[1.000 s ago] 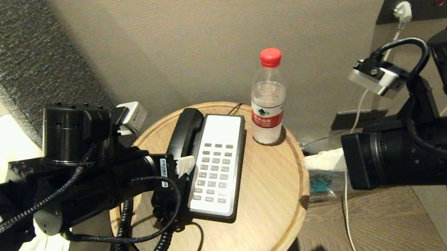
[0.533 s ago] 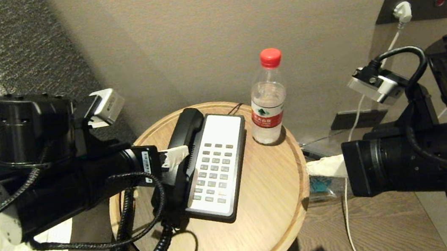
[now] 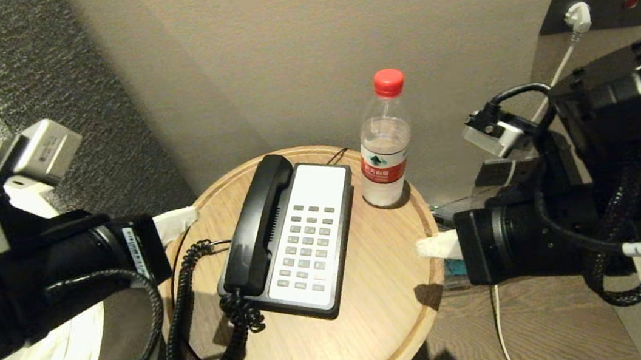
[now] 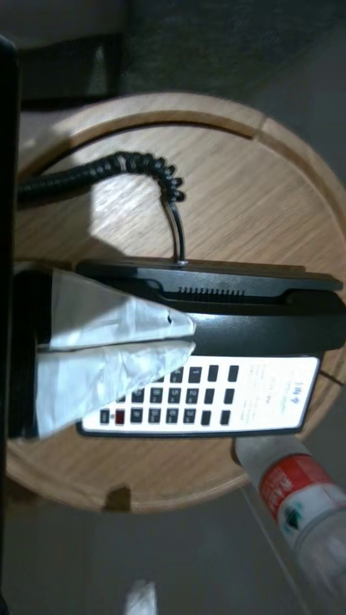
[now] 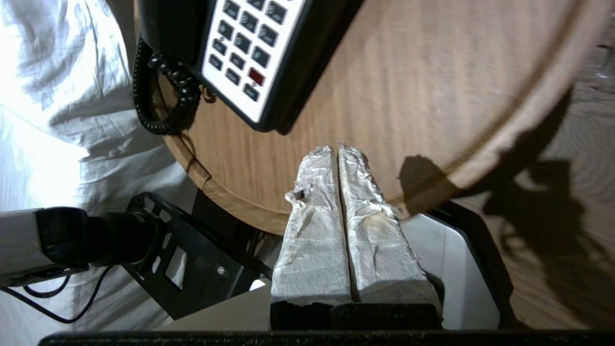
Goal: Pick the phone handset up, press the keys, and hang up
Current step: End the call using the dial pad
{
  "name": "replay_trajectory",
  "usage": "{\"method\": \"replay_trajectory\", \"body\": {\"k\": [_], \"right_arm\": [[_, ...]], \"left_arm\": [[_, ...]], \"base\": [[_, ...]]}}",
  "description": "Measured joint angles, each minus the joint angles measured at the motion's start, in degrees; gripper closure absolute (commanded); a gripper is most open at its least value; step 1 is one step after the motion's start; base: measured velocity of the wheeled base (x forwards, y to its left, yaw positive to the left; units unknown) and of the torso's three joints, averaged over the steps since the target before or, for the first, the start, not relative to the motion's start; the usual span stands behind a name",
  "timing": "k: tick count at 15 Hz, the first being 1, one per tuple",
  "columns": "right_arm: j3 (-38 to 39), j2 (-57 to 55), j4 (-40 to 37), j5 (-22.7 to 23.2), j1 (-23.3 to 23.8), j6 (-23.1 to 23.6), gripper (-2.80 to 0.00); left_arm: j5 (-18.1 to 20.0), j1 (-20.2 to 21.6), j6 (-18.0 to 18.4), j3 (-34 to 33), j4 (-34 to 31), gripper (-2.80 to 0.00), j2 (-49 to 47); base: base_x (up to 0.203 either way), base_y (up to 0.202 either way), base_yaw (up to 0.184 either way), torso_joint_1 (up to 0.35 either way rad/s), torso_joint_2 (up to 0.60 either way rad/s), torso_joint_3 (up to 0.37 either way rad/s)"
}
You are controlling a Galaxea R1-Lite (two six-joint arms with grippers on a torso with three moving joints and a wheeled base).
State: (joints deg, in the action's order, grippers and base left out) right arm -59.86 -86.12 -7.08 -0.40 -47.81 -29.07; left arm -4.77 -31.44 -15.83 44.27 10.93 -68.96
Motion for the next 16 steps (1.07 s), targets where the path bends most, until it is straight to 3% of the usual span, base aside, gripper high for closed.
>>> {"method": "replay_trajectory", "body": {"k": [6, 16], "right_arm": [[-6.5, -9.9, 0.0, -0.1, -4.5, 0.1, 0.0], [-12.5, -17.9, -0.4, -0.2, -5.4, 0.3, 0.0]], "left_arm": [[0.1, 2.5, -2.3, -2.0, -0.1, 0.0, 8.0], [0.2, 3.1, -5.1, -2.4, 0.0, 0.0, 10.8]], "base": [[0.0, 0.0, 0.0, 0.0, 0.0, 0.0], [0.0, 0.0, 0.0, 0.0, 0.0, 0.0]]}}
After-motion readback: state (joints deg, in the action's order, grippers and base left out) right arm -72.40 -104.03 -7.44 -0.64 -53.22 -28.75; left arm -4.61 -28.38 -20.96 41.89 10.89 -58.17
